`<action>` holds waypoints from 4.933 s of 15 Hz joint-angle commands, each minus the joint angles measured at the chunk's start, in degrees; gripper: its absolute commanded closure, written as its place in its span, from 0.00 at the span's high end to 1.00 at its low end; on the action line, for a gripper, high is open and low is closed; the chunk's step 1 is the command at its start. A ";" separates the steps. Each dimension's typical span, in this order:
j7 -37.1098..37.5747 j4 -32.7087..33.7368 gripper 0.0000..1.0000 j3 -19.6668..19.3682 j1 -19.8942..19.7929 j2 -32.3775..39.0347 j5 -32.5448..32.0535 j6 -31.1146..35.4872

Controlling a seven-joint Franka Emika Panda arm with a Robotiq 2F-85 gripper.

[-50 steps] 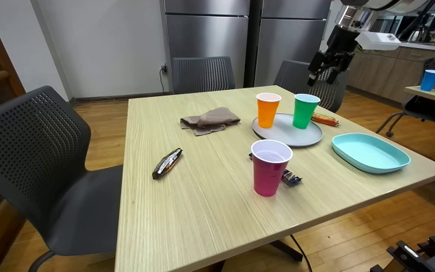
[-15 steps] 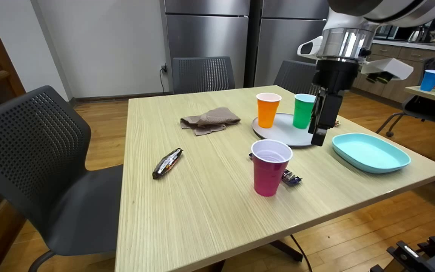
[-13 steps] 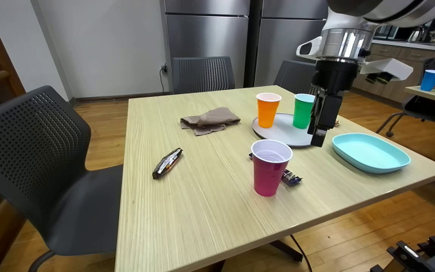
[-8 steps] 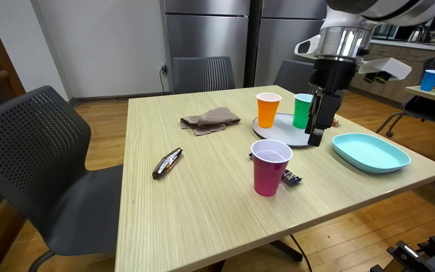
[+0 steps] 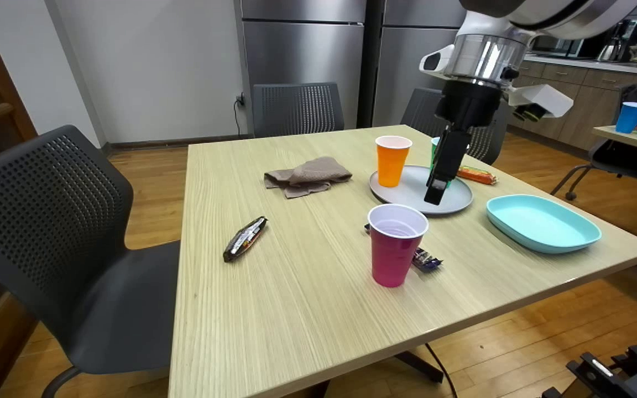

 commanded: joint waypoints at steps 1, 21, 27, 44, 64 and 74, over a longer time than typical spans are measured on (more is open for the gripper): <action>1.23 4.01 1.00 0.71 0.39 4.02 1.68 2.42; 6.41 10.58 0.66 4.33 -1.35 14.76 -2.73 6.38; 6.44 10.82 0.18 4.76 -1.84 14.96 -2.75 6.44; 5.24 8.49 0.01 6.80 -5.69 4.76 7.79 4.41; 9.56 12.65 0.01 -6.46 -7.77 4.22 24.02 9.96; 20.67 15.97 0.01 -10.69 -5.16 11.07 15.67 17.45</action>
